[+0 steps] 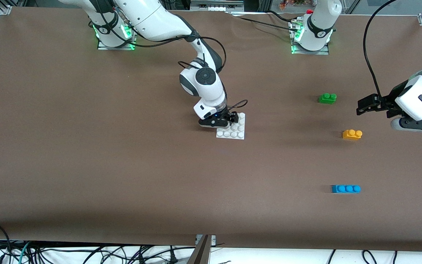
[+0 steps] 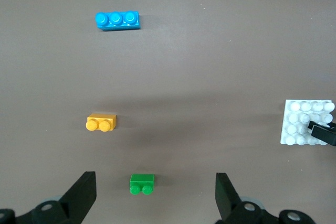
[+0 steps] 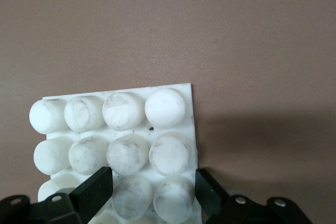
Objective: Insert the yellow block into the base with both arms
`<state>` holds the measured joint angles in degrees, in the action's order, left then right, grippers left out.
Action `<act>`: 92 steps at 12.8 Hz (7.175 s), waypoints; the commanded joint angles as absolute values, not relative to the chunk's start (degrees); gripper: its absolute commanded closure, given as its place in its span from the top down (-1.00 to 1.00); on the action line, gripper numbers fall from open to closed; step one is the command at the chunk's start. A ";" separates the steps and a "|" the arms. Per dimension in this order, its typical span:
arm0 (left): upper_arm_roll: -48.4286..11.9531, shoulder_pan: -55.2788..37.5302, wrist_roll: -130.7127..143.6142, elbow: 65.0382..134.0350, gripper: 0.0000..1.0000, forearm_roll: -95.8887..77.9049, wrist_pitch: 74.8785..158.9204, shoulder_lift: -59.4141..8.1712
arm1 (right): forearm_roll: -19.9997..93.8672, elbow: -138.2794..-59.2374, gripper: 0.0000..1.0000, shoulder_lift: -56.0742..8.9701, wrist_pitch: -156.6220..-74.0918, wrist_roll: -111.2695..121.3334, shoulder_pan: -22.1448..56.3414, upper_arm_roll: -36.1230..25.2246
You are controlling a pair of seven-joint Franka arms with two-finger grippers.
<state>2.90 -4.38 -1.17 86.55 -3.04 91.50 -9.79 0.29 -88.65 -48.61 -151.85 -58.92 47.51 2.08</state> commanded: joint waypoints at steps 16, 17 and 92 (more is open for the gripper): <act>2.90 -4.39 -2.20 85.61 1.00 -3.87 91.32 -10.20 | 0.35 -73.65 0.98 -38.08 -120.61 -41.60 35.45 1.41; 2.90 -4.13 -2.28 85.61 1.00 -3.95 91.32 -10.37 | 0.53 -73.91 0.98 -36.14 -118.76 -38.61 32.37 1.49; 7.12 4.22 -24.08 125.77 0.99 3.96 146.43 -23.47 | 3.87 -84.90 0.98 -5.01 -88.68 -11.95 2.90 1.76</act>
<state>6.73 4.61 -22.90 125.80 3.33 146.10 -23.73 3.77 -85.69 -4.70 -88.77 -11.58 3.77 1.40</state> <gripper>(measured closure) 0.000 0.004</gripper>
